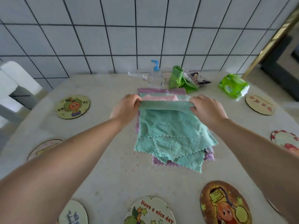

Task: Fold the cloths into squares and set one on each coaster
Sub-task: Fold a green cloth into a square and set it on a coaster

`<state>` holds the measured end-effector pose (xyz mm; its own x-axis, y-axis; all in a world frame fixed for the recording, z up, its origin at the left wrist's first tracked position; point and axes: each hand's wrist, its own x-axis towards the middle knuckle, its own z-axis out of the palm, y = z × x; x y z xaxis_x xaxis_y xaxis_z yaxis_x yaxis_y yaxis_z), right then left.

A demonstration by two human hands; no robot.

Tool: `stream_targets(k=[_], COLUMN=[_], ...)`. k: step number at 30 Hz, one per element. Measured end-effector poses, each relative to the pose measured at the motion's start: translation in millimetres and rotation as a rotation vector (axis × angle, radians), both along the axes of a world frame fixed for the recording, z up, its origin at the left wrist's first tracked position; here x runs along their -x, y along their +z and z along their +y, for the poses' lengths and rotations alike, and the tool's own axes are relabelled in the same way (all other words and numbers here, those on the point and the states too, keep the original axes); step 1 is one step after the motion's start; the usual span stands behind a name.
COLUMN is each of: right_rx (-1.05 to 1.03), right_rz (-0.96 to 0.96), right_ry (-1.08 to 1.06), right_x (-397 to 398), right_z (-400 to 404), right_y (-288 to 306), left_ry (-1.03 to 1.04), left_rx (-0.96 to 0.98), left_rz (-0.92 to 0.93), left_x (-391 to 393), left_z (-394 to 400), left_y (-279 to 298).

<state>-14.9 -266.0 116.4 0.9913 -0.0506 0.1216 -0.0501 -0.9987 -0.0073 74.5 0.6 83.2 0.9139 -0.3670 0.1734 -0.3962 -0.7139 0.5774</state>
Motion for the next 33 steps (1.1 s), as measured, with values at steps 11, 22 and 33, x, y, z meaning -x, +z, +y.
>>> stream_targets(k=[11,22,33], right_rx=[-0.084,-0.987,-1.19], right_rz=[-0.202,-0.15,0.296], right_ry=[-0.098,-0.075,-0.292], right_x=[-22.9,18.9,146.1], right_z=[113.1,220.2,275.7], right_y=[99.4,66.7,-69.0], left_ry=[0.227,0.214,0.103], left_rx=[0.057,0.191,0.166], left_rz=[-0.189,-0.116,0.37], left_x=[-5.9,51.5,190.8], left_z=[146.8,289.1,346.9], left_y=[104.9,103.8,-37.4])
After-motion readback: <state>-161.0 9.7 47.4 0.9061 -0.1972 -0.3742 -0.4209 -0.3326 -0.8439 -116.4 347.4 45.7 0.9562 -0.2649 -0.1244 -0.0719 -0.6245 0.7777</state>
